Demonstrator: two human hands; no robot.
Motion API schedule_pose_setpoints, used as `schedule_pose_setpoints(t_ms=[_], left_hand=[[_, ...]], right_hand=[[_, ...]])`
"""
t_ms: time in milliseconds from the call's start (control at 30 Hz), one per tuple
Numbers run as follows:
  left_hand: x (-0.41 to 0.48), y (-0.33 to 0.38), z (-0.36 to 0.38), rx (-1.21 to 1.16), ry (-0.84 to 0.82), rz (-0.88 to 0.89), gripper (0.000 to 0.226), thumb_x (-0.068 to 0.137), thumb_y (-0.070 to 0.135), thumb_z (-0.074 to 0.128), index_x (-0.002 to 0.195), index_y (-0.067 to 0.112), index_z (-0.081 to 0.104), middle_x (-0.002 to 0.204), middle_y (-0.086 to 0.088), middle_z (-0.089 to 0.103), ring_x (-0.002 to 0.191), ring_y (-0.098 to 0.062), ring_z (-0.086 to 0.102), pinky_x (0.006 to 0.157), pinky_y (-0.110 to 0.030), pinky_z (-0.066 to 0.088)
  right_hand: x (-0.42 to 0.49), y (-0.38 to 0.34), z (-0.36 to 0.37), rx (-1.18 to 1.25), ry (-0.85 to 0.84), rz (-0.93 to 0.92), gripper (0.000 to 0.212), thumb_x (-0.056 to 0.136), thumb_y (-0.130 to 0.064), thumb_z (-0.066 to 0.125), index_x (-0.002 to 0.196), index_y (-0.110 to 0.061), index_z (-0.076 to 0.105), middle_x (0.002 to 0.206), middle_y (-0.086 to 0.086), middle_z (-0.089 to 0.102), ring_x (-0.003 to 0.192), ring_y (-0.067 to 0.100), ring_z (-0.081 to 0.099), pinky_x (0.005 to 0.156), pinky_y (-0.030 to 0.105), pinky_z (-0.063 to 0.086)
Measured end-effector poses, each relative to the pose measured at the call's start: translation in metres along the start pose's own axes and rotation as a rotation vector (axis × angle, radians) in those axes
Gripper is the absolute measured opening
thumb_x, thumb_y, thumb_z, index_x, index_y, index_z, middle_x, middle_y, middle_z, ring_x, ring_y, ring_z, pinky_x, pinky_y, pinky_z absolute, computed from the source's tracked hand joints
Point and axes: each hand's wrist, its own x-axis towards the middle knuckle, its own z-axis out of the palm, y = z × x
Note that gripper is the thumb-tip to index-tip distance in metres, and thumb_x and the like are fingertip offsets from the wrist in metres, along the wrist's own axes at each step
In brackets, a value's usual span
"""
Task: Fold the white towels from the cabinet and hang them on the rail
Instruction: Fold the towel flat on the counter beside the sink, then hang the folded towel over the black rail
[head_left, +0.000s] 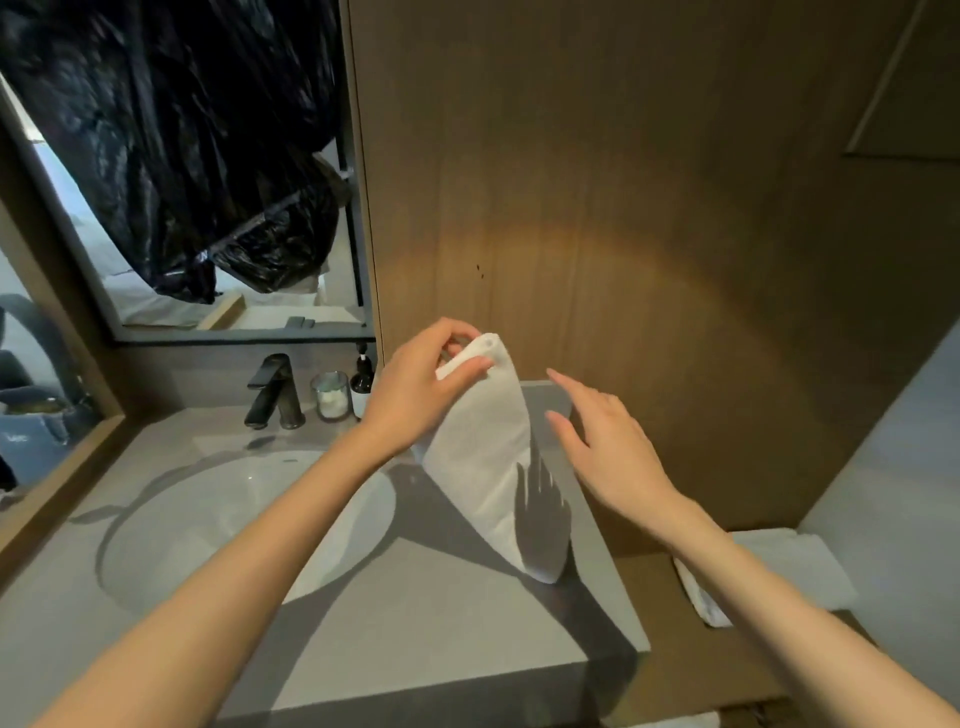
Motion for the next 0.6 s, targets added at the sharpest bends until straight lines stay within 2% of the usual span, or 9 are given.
schedule_pose_setpoints(t_ms=[67,133,200,267,367,500,600], left_hand=[[0.013,0.037,-0.011,0.035,-0.057,0.154,0.021,0.088,0.041,0.062,0.105,0.029,0.060,0.095,0.017,0.061,0.086,-0.002,0.057,0.070,-0.022,0.046],[0.025,0.070,-0.021,0.059,-0.124,0.296,0.021,0.090,0.042,0.061,0.105,0.027,0.061,0.096,0.015,0.062,0.086,-0.007,0.059,0.069,-0.019,0.044],[0.036,0.097,-0.029,0.089,-0.152,0.396,0.021,0.091,0.043,0.060,0.105,0.027,0.061,0.095,0.015,0.062,0.085,-0.008,0.059,0.068,-0.018,0.042],[0.044,0.120,-0.037,0.109,-0.131,0.474,0.020,0.091,0.045,0.059,0.104,0.029,0.060,0.093,0.014,0.062,0.084,-0.010,0.059,0.067,-0.027,0.046],[0.054,0.152,-0.048,0.108,-0.097,0.556,0.020,0.090,0.045,0.060,0.104,0.030,0.060,0.089,0.012,0.062,0.082,-0.013,0.059,0.068,-0.037,0.049],[0.071,0.193,-0.060,0.082,-0.071,0.628,0.024,0.089,0.048,0.061,0.105,0.029,0.060,0.090,0.006,0.064,0.079,-0.018,0.060,0.067,-0.044,0.049],[0.085,0.226,-0.064,0.073,-0.020,0.640,0.029,0.086,0.051,0.062,0.105,0.029,0.061,0.087,0.007,0.064,0.073,-0.015,0.058,0.063,-0.040,0.048]], right_hand=[[0.004,-0.014,-0.024,0.064,0.047,0.001,0.054,0.097,-0.051,0.042,0.148,-0.038,0.029,0.152,-0.013,0.036,0.139,0.014,0.034,0.112,0.046,0.035],[0.005,-0.026,-0.047,0.125,0.077,-0.006,0.057,0.093,-0.059,0.042,0.145,-0.040,0.032,0.150,-0.014,0.038,0.136,0.013,0.038,0.110,0.045,0.038],[0.005,-0.035,-0.070,0.198,0.104,-0.022,0.051,0.092,-0.056,0.045,0.139,-0.037,0.039,0.142,-0.015,0.047,0.124,0.008,0.047,0.103,0.035,0.044],[0.002,-0.042,-0.093,0.305,0.142,-0.039,0.036,0.094,-0.046,0.052,0.127,-0.033,0.048,0.125,-0.019,0.056,0.108,-0.001,0.055,0.091,0.019,0.048],[-0.002,-0.051,-0.125,0.361,0.254,-0.084,0.017,0.094,-0.035,0.058,0.109,-0.028,0.055,0.102,-0.022,0.059,0.092,-0.007,0.058,0.071,0.008,0.049],[-0.002,-0.061,-0.171,0.347,0.333,-0.146,0.013,0.095,-0.033,0.058,0.105,-0.025,0.055,0.099,-0.018,0.060,0.090,-0.003,0.060,0.067,0.007,0.048],[0.001,-0.065,-0.207,0.323,0.365,-0.184,0.013,0.095,-0.033,0.057,0.104,-0.024,0.054,0.101,-0.014,0.062,0.092,0.003,0.061,0.070,0.012,0.049]])
